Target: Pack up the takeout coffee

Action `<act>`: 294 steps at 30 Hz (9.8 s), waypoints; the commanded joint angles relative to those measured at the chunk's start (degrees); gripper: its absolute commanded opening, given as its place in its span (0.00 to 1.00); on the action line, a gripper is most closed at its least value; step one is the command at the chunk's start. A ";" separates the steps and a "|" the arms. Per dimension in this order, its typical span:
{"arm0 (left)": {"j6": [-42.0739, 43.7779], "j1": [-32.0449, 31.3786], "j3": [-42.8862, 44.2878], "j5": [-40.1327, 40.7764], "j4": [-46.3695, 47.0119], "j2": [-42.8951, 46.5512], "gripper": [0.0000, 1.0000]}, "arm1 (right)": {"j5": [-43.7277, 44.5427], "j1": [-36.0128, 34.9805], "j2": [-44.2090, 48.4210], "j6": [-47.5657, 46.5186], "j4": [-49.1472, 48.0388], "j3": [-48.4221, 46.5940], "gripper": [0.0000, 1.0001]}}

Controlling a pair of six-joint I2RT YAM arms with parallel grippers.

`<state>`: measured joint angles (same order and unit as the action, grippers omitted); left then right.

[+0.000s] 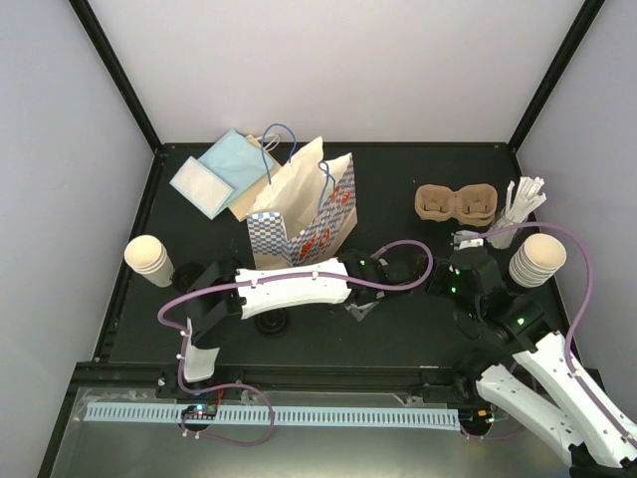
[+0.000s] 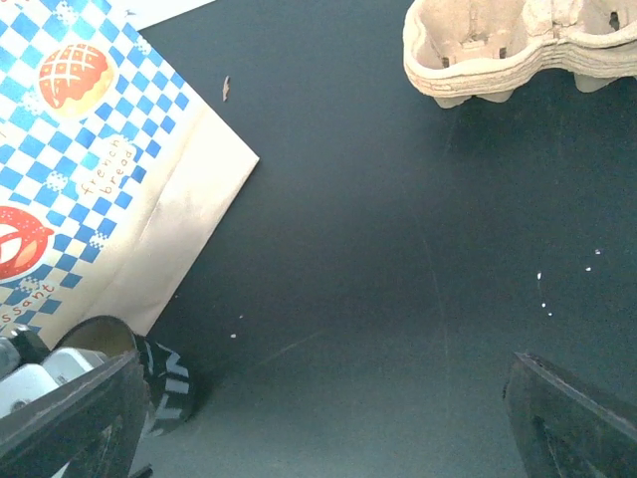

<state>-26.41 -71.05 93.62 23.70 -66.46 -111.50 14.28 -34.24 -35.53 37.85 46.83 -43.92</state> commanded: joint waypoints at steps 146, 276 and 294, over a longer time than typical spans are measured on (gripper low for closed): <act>-26.59 5.58 -57.45 -15.70 23.83 61.82 0.73 | -14.48 0.31 -11.67 -5.65 -1.19 -3.21 1.00; 11.36 7.11 -33.38 -20.65 32.22 19.04 0.67 | -36.47 3.30 -17.07 -1.98 -19.14 9.69 0.85; 11.21 5.68 -31.66 -19.28 28.97 19.42 0.67 | -36.83 4.17 -5.14 -4.21 -20.95 15.80 0.89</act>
<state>-15.16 -64.29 62.11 6.17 -29.08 -90.00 -21.50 -30.41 -41.56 34.79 27.62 -29.36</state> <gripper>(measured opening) 0.741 0.885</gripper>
